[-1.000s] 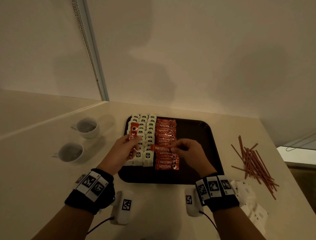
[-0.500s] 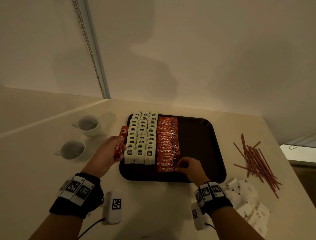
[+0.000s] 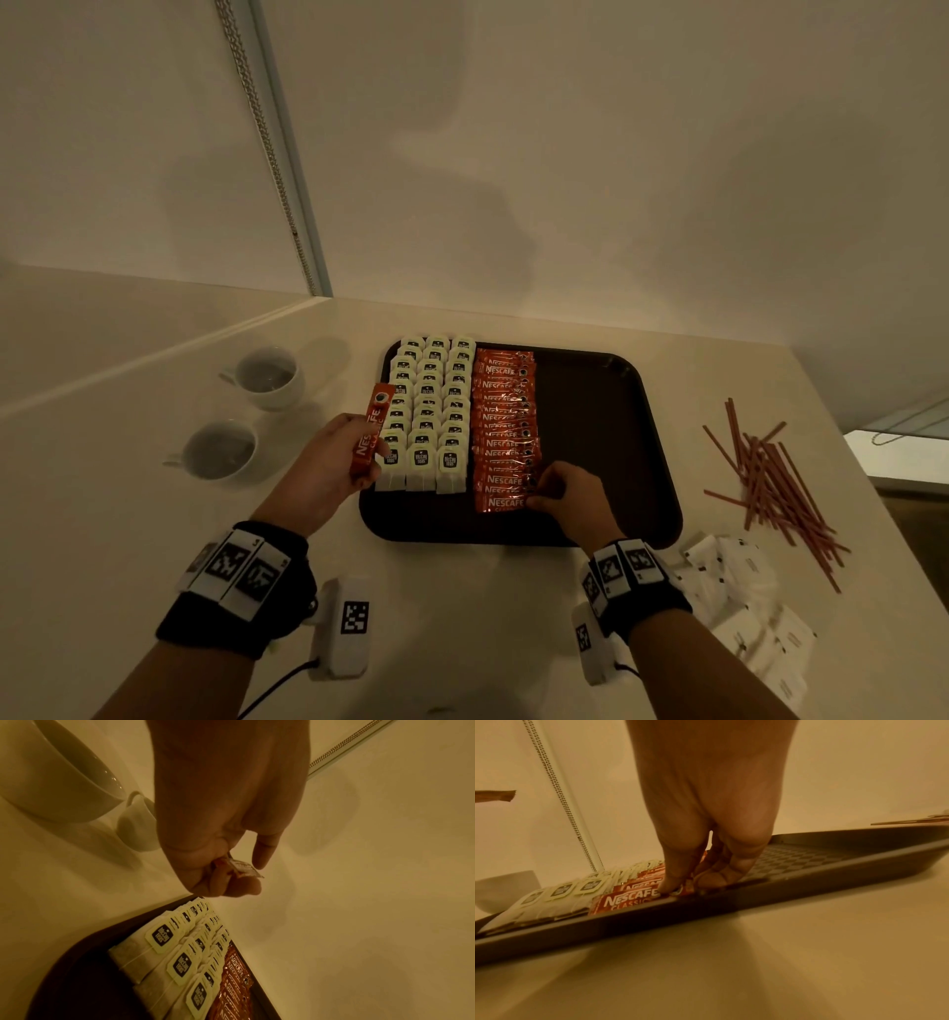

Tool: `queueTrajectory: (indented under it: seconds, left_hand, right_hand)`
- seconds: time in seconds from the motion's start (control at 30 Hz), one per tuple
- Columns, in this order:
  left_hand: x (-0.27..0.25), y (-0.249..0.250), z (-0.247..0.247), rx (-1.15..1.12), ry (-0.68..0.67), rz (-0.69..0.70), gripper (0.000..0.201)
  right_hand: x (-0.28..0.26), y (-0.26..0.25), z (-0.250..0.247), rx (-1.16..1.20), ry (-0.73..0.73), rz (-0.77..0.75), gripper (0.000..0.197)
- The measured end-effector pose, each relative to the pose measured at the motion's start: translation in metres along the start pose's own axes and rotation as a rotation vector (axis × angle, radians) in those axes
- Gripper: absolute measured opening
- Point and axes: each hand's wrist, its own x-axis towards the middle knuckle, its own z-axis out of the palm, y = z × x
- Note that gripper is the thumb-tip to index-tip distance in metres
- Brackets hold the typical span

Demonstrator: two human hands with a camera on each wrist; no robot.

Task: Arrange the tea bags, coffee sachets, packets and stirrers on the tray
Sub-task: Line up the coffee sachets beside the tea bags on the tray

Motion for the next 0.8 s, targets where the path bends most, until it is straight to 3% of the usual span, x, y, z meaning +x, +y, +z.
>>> queueTrajectory:
  seconds: [0.2, 0.37, 0.47, 0.67, 0.8]
  left_hand:
    - [-0.002, 0.0, 0.003, 0.057, -0.043, 0.006, 0.012]
    - [-0.004, 0.001, 0.006, 0.23, -0.086, 0.112, 0.013]
    - [-0.005, 0.006, 0.013, 0.276, -0.063, 0.192, 0.012]
    - [-0.011, 0.021, 0.036, 0.365, -0.061, 0.362, 0.015]
    - [-0.017, 0.032, 0.045, 0.33, -0.02, 0.499, 0.014]
  right_hand:
    - [0.001, 0.002, 0.0, -0.01, -0.002, 0.004, 0.022]
    - [0.001, -0.007, -0.007, 0.08, 0.0, -0.023, 0.019]
    - [-0.005, -0.037, -0.017, 0.263, -0.036, -0.092, 0.012]
    - [-0.018, -0.105, -0.031, 0.705, -0.244, -0.28, 0.021]
    - [-0.018, -0.116, -0.028, 0.889, -0.29, -0.25, 0.016]
